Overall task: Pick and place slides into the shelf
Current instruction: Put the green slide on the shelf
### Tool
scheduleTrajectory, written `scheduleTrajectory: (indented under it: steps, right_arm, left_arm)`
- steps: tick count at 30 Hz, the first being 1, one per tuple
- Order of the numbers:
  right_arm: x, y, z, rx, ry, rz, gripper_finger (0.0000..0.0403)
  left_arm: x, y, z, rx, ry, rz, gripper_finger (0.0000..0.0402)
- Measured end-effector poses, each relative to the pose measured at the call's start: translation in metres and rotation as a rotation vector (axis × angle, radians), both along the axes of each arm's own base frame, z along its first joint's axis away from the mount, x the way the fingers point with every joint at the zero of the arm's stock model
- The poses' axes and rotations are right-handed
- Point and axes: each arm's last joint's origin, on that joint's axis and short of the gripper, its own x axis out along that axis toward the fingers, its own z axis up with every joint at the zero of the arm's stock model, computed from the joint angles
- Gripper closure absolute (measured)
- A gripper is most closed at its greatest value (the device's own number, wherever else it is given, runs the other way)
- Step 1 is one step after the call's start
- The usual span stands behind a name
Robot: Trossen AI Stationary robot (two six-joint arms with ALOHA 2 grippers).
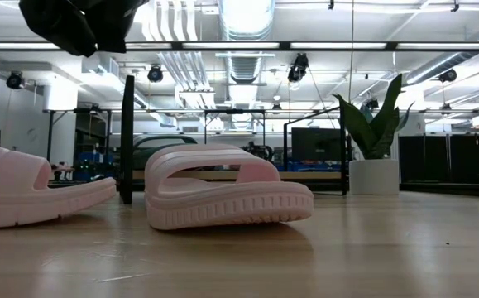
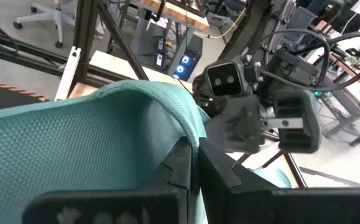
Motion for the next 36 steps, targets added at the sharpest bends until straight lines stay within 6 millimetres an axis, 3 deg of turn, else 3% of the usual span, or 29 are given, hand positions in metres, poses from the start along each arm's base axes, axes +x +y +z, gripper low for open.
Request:
scheduleTrajectory:
  steps: [5,8,12,20,28,36]
  right_arm:
    - [-0.002,-0.002,-0.001,-0.018,0.019,-0.007,0.039]
    - [-0.006,-0.004,0.001,-0.055,0.014,-0.062,0.0372]
    - [-0.026,-0.005,0.009,-0.124,0.015,-0.147,0.0339]
    - [-0.072,-0.012,0.031,-0.006,-0.014,-0.218,0.0289]
    - [-0.104,-0.001,0.042,0.018,-0.011,-0.129,0.0273]
    - [-0.102,0.022,0.021,-0.21,0.036,-0.093,0.0288]
  left_arm:
    - [-0.008,0.001,0.002,0.03,-0.04,-0.003,0.0383]
    - [-0.013,0.002,0.007,0.022,-0.038,0.023,0.0382]
    - [-0.019,0.005,0.012,0.007,-0.017,0.092,0.0382]
    - [-0.03,0.008,0.017,0.043,0.047,0.216,0.0383]
    - [-0.033,0.023,0.009,0.073,0.221,0.748,0.0384]
    - [-0.026,0.029,-0.005,0.108,0.288,1.036,0.0384]
